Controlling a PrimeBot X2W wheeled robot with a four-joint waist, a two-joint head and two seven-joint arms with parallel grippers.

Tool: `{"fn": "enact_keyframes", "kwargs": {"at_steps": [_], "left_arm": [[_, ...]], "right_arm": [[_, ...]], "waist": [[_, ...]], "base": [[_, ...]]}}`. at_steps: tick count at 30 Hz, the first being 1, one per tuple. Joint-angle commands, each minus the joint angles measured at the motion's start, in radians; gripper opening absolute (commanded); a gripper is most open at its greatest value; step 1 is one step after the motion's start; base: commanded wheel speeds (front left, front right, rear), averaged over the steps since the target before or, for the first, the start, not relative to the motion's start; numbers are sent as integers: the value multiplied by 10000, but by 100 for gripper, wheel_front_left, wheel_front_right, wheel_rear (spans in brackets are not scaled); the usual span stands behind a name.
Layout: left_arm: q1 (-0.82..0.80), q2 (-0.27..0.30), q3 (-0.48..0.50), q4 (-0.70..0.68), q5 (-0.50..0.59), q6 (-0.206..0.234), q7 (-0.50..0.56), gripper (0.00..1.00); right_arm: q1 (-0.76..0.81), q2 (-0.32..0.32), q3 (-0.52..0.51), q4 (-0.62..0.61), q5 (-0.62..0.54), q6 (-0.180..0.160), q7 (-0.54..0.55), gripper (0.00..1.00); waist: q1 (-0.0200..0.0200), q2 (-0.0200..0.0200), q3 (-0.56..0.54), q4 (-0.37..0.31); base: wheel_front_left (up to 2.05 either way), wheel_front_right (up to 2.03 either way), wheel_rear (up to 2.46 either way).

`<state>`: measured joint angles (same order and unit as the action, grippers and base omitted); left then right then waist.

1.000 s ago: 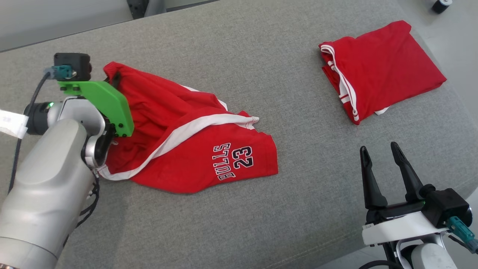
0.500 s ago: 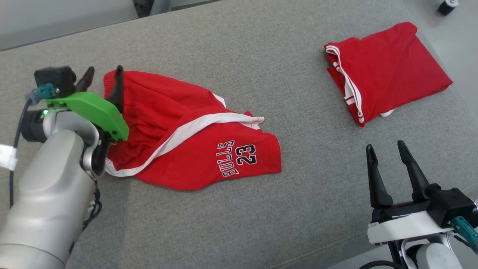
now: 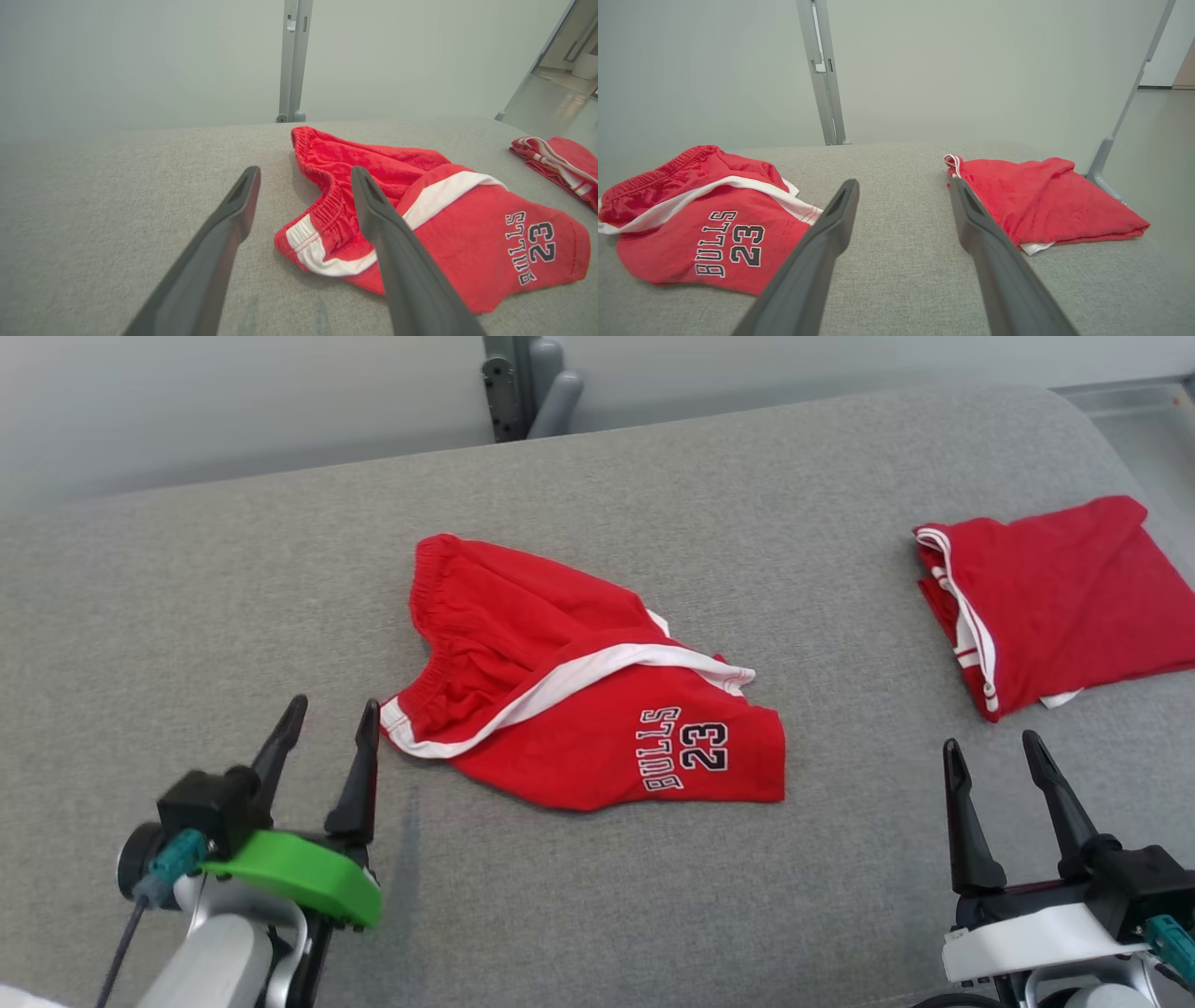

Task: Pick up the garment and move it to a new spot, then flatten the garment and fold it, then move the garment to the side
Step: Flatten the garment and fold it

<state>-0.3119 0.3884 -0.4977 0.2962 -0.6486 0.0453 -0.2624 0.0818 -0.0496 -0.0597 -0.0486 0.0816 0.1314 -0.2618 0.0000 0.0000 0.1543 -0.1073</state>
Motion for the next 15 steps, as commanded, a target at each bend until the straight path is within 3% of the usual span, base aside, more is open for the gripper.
{"fn": "enact_keyframes", "kwargs": {"at_steps": [1, 15], "left_arm": [[501, -100, 159, -305, 247, -61, -20, 100], [4455, -1227, 2825, -2407, 2763, -890, -25, 100]], "right_arm": [[98, -23, -17, 27, -105, -16, -42, 100], [572, -16, -242, 385, -149, -16, -42, 100]], "waist": [[0, 0, -508, 749], [0, 0, -1222, 1322]], "base": [[0, 0, 0], [0, 0, 0]]}}
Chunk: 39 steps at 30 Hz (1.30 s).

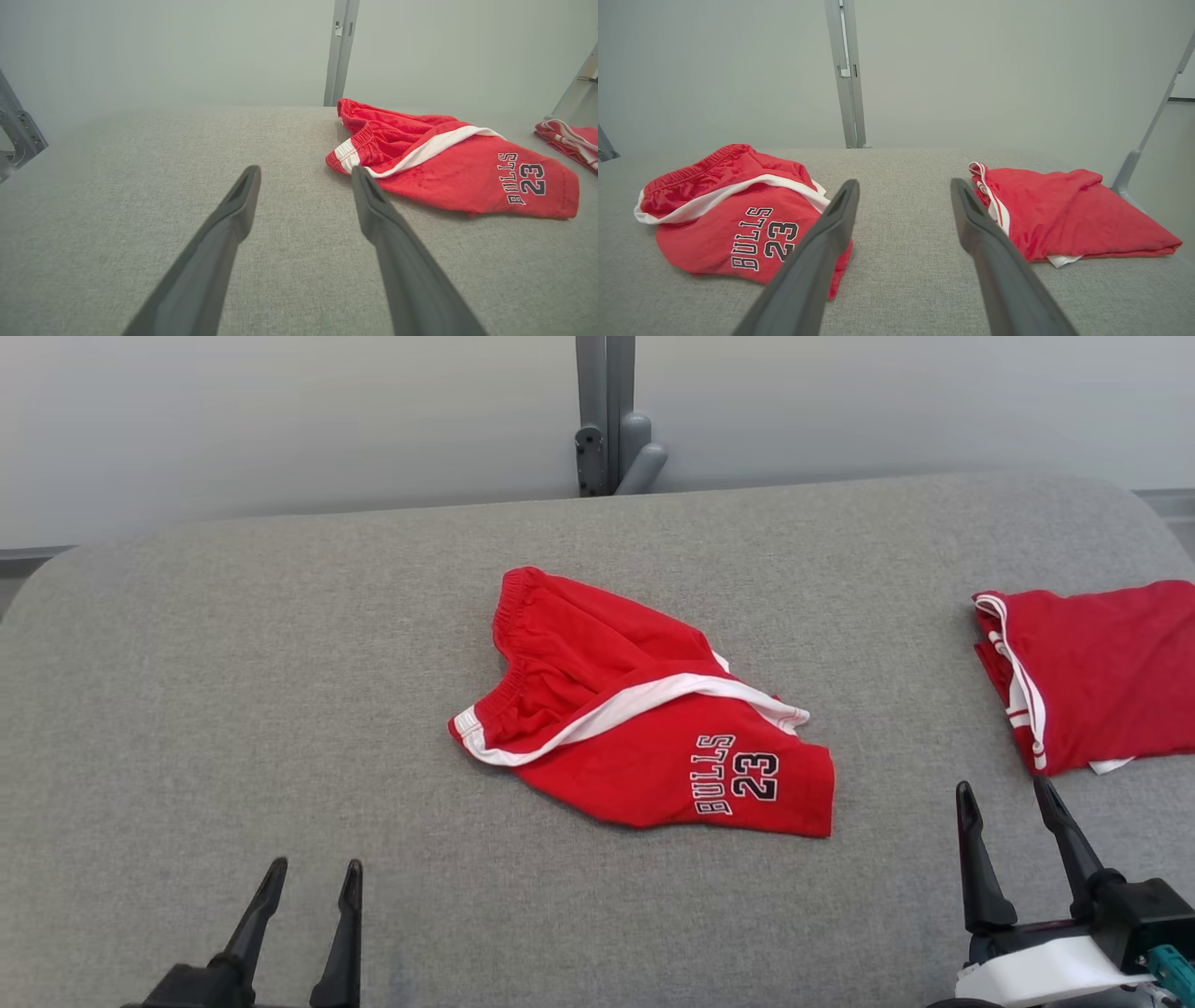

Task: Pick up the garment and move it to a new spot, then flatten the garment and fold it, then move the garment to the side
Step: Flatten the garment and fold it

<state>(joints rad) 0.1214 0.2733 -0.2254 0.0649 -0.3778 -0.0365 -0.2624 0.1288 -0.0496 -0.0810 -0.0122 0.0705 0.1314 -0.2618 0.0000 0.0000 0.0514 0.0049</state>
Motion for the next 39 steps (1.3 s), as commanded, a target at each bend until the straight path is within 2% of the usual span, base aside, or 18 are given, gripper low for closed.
{"fn": "enact_keyframes", "kwargs": {"at_steps": [1, 10, 15, 18, 21, 26, 29, 35, 37, 39], "left_arm": [[342, -206, 288, -153, 141, -107, -25, 100], [1228, -909, 1408, -533, 853, -535, -24, 100], [769, -1148, 1749, -690, 1057, -783, -24, 100], [81, -1048, 1632, -625, 1103, -880, -24, 100], [-1071, -769, 964, -216, 1097, -935, -25, 100], [-3384, 53, -1154, 1093, 448, -947, -20, 100], [-4730, 263, -2282, 2123, -250, -949, 13, 100], [-6474, 460, -4122, 3734, -1599, -939, 26, 100], [-7033, 709, -4937, 4132, -2356, -940, 80, 100], [-7275, 882, -5346, 4322, -2719, -937, 54, 100]], "right_arm": [[163, -18, -58, 59, -86, -16, -42, 100], [172, -15, -205, 151, -213, -16, -42, 100], [-292, -18, -216, 70, -157, -16, -42, 100], [-750, -12, -13, 473, -279, -16, -36, 100], [-1868, -297, 435, 1248, -719, -19, 78, 100], [-3468, -1196, 1477, 2491, -1015, -17, 1248, 100], [-4136, -1627, 1814, 2924, -997, -16, 1653, 100], [-4914, -2157, 2718, 3685, -762, -17, 1689, 100], [-5100, -2346, 3084, 3902, -589, -17, 1678, 100], [-5116, -2412, 3263, 4015, -513, -16, 1635, 100]], "waist": [[0, 0, -245, 246], [0, 0, -365, 523], [0, 0, 14, 629], [0, 0, 640, 690], [0, 0, 1375, 760], [0, 0, 2377, 863], [0, 0, 2804, 975], [0, 0, 3205, 957], [0, 0, 3277, 939], [0, 0, 3301, 917]], "base": [[0, 0, 0], [0, 0, 0], [0, 0, 0], [0, 0, 0], [0, 0, 0], [0, 0, 0], [0, 0, 0], [0, 0, 0], [0, 0, 0], [0, 0, 0]]}}
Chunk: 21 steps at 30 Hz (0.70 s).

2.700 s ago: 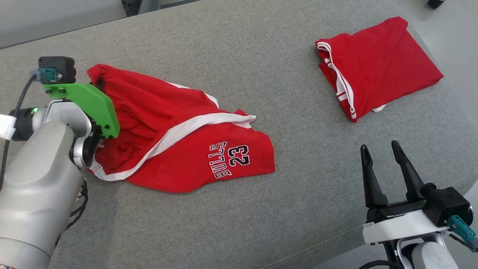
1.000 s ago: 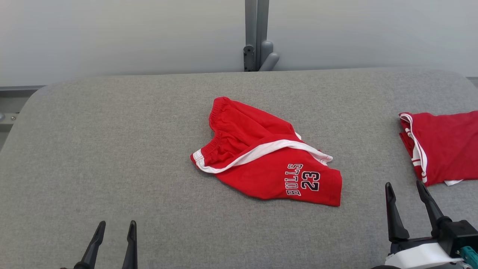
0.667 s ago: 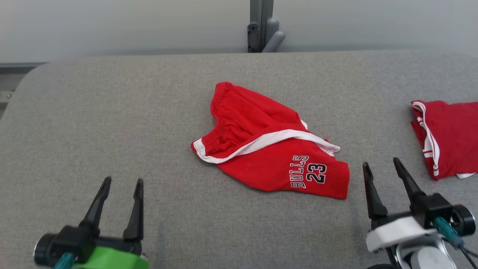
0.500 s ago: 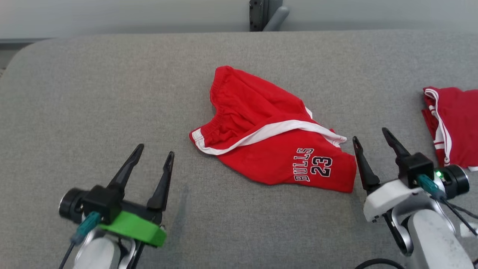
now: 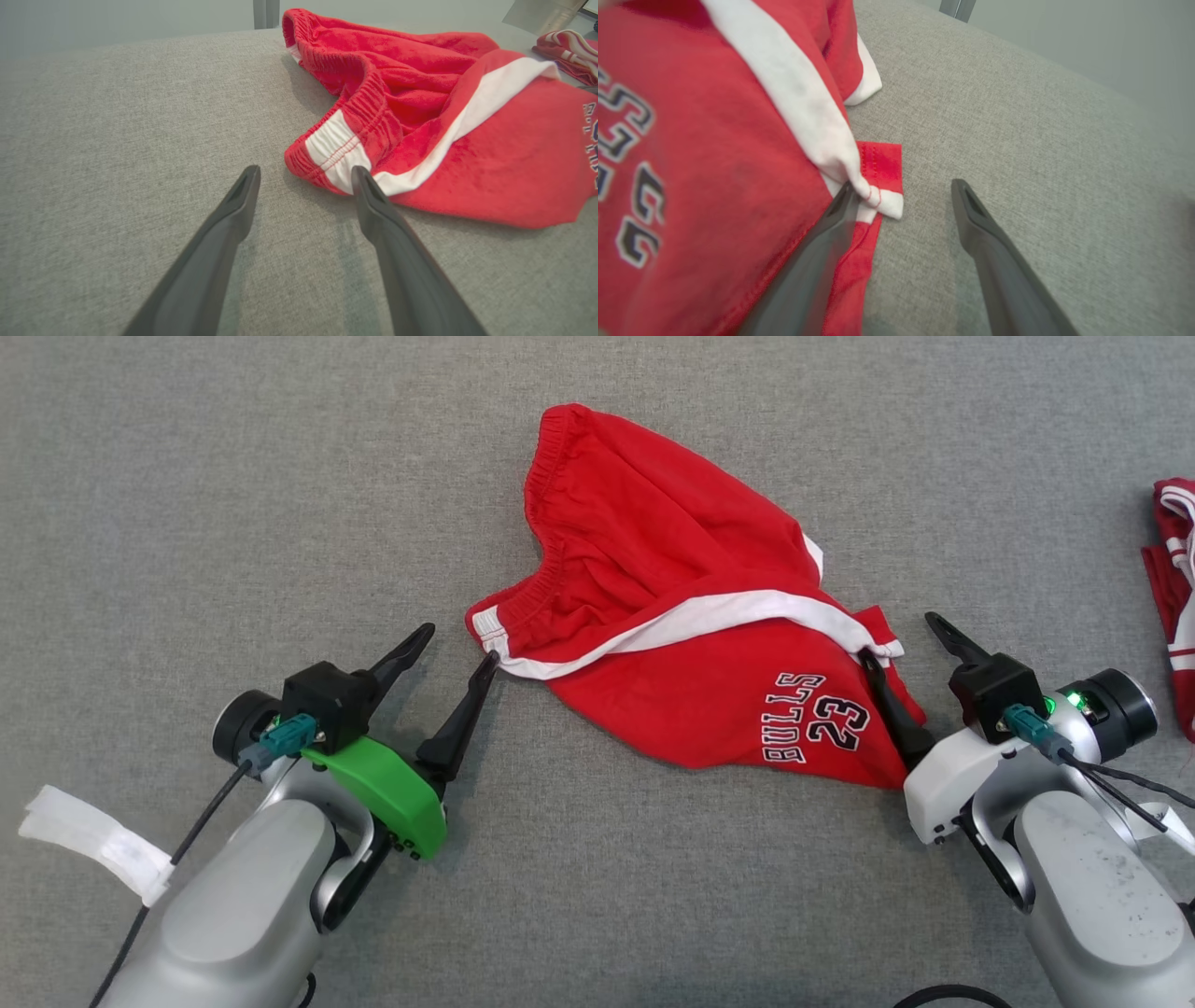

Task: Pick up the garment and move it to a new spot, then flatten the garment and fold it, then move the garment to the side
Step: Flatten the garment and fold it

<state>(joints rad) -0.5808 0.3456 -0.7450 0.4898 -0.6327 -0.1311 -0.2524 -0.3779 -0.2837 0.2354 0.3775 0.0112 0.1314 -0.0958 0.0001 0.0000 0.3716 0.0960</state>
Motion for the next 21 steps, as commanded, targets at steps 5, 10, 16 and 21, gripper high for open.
{"fn": "enact_keyframes", "kwargs": {"at_steps": [5, 10, 16, 21], "left_arm": [[-682, 469, -842, 201, -768, 8, -119, 100], [-879, 708, -1178, -226, -896, 7, -127, 100], [-1001, 960, -1605, -619, -867, 9, -122, 100], [-1236, 1187, -2008, -793, -933, 9, -123, 100]], "right_arm": [[-91, -163, 325, 146, 159, -16, -219, 85], [159, -194, 308, -123, 124, -16, -384, 84], [311, -126, 277, -457, 30, -16, -428, 73], [405, -60, 214, -681, -28, -17, -397, 69]], "waist": [[-1, 0, 91, -52], [-1, 0, 81, -96], [-1, 0, 149, -207], [-1, 0, 203, -335]], "base": [[0, 0, 0], [0, 0, 0], [0, 0, 0], [0, 0, 0]]}}
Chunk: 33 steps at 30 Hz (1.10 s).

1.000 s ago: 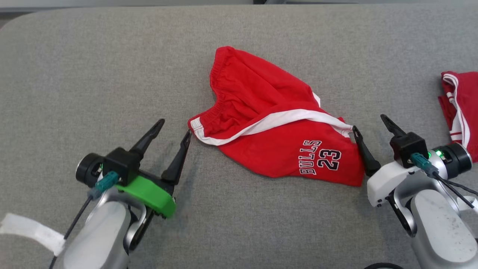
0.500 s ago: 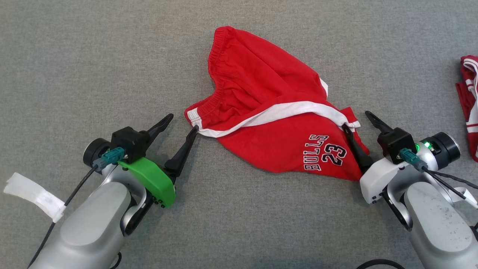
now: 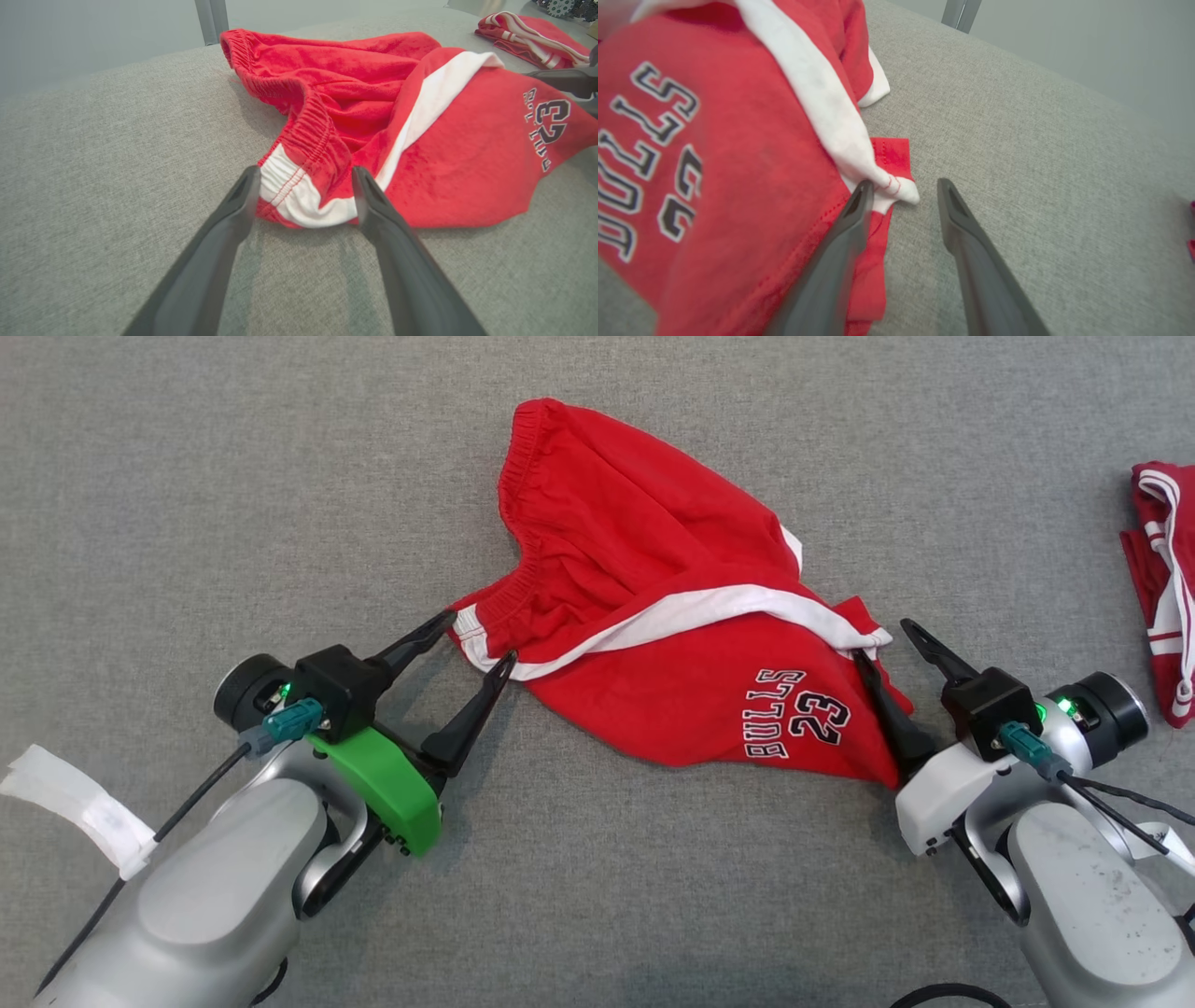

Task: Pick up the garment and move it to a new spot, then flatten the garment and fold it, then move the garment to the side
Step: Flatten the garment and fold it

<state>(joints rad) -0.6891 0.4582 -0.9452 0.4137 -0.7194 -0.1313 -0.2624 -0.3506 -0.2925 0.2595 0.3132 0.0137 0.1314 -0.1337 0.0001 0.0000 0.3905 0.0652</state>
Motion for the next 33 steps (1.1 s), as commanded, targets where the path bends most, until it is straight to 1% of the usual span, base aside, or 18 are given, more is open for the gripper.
{"fn": "enact_keyframes", "kwargs": {"at_steps": [1, 2, 3, 4, 6, 7, 8, 9, 11, 12, 15, 16, 17, 18, 20, 21, 22, 33], "left_arm": [[-198, 92, -43, -47, -89, 10, -24, 100], [-238, 128, -64, -58, -91, 10, -24, 100], [-259, 156, -77, -66, -114, 10, -24, 100], [-274, 183, -91, -87, -121, 10, -24, 100], [-292, 229, -177, -94, -112, 10, -25, 100], [-318, 238, -242, -91, -129, 10, -25, 100], [-374, 256, -308, -92, -115, 10, -25, 100], [-419, 269, -369, -85, -133, 10, -25, 100], [-477, 286, -492, -65, -144, 10, -25, 100], [-506, 281, -538, -56, -154, 10, -25, 100], [-642, 286, -646, -35, -198, 10, -25, 100], [-674, 290, -674, -27, -219, 10, -26, 100], [-707, 288, -707, -26, -224, 10, -26, 100], [-727, 289, -728, -22, -227, 10, -26, 100], [-776, 287, -770, -26, -243, 10, -26, 100], [-806, 287, -768, -42, -239, 10, -26, 100], [-818, 287, -757, -58, -244, 10, -26, 100], [-826, 462, -694, -320, -226, 10, -26, 100]], "right_arm": [[146, 41, -41, -62, -67, -17, -23, 70], [162, 45, -38, -78, -79, -16, -21, 71], [167, 53, -35, -93, -79, -17, -13, 69], [160, 66, -24, -111, -81, -16, -12, 66], [125, 87, 28, -126, -92, -17, 11, 58], [84, 85, 67, -122, -96, -16, 19, 52], [30, 81, 102, -115, -97, -17, 32, 53], [-32, 66, 160, -98, -117, -16, 52, 56], [-134, 66, 230, -63, -143, -16, 60, 71], [-184, 64, 256, -40, -139, -16, 73, 81], [-331, 50, 337, 4, -156, -16, 80, 98], [-371, 36, 365, 31, -148, -16, 82, 95], [-407, 23, 398, 56, -121, -16, 90, 74], [-443, 15, 433, 76, -85, -16, 111, 49], [-475, -12, 482, 114, -30, -17, 130, 34], [-472, -19, 504, 120, 19, -17, 113, 15], [-469, -25, 516, 127, 56, -18, 92, 0], [-356, -47, 411, 60, 249, -18, 200, 0]], "waist": [[-1, 0, 19, -50], [-1, 0, 25, -69], [-1, 0, 31, -83], [-1, 0, 38, -96], [-1, 0, 55, -125], [-1, 0, 62, -134], [-1, 0, 79, -141], [-1, 0, 96, -146], [-1, 0, 130, -144], [-1, 0, 143, -136], [-1, 0, 171, -122], [-1, 0, 179, -117], [-1, 0, 182, -108], [-1, 0, 181, -98], [-1, 0, 174, -84], [-1, 0, 168, -76], [-1, 0, 162, -71], [-1, 0, 186, -108]], "base": [[0, 0, 0], [0, 0, 0], [0, 0, 0], [0, 0, 0], [0, 0, 0], [0, 0, 0], [0, 0, 0], [0, 0, 0], [0, 0, 0], [0, 0, 0], [0, 0, 0], [0, 0, 0], [0, 0, 0], [0, 0, 0], [0, 0, 0], [0, 0, 0], [0, 0, 0], [0, 0, 0]]}}
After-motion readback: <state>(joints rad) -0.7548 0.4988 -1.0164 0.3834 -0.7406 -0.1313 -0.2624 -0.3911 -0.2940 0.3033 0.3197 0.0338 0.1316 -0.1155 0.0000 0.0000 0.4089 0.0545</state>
